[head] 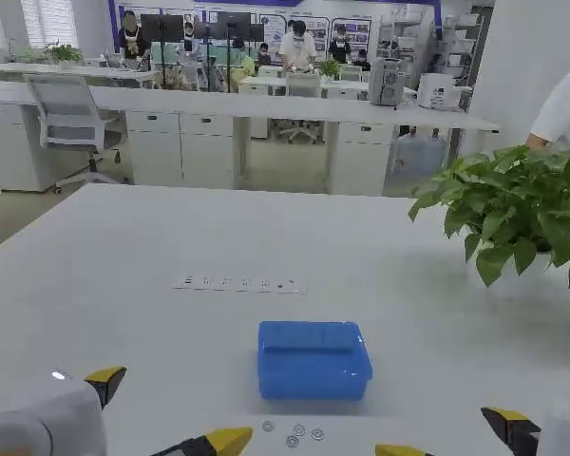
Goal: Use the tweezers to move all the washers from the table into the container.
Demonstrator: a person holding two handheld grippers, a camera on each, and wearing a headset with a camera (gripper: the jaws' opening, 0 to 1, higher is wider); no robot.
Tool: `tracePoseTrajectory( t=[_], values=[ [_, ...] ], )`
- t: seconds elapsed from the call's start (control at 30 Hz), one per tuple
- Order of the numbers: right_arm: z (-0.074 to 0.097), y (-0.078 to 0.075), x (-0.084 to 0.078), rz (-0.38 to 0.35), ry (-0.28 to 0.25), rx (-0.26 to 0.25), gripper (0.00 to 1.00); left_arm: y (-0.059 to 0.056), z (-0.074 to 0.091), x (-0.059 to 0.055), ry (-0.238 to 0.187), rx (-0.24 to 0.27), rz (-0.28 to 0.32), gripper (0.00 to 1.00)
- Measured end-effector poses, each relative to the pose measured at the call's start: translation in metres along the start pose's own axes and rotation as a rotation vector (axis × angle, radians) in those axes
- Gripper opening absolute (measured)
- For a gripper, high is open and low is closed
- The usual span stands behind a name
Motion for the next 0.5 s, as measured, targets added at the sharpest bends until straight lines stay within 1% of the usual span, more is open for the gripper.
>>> tracePoseTrajectory(
  t=[0.1,0.23,0.33,0.43,0.5],
  values=[
    [0.0001,0.0004,0.0008,-0.008,-0.008,0.009,0.89,0.0004,0.0003,-0.0005,0.003,0.000,0.002,0.99],
    [0.0005,-0.0016,0.0012,-0.020,-0.012,0.009,0.90,0.0003,0.0006,-0.0019,0.009,-0.003,-0.001,0.99],
    [0.0007,-0.0035,0.0008,0.007,-0.005,-0.004,0.92,-0.0009,0.0005,-0.0026,0.015,-0.012,0.002,0.99],
    [0.0008,-0.0038,0.0021,0.039,-0.017,-0.016,0.94,-0.0021,-0.0003,-0.0023,0.020,-0.016,-0.005,0.99],
    [0.0010,-0.0032,0.0036,0.047,-0.021,-0.014,0.96,-0.0025,-0.0007,-0.0018,0.016,-0.018,-0.003,0.99]
  ],
)
Point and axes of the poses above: the centre of the closed fingertips' face, and the gripper's own axes: z roughly backward along the fingers, y roughly to its left, x roughly out of its top, the point moved 7 cm from there along z, roughly backward along the fingers, and after that the axes turned 2 degrees about z, right-handed, at the moved point
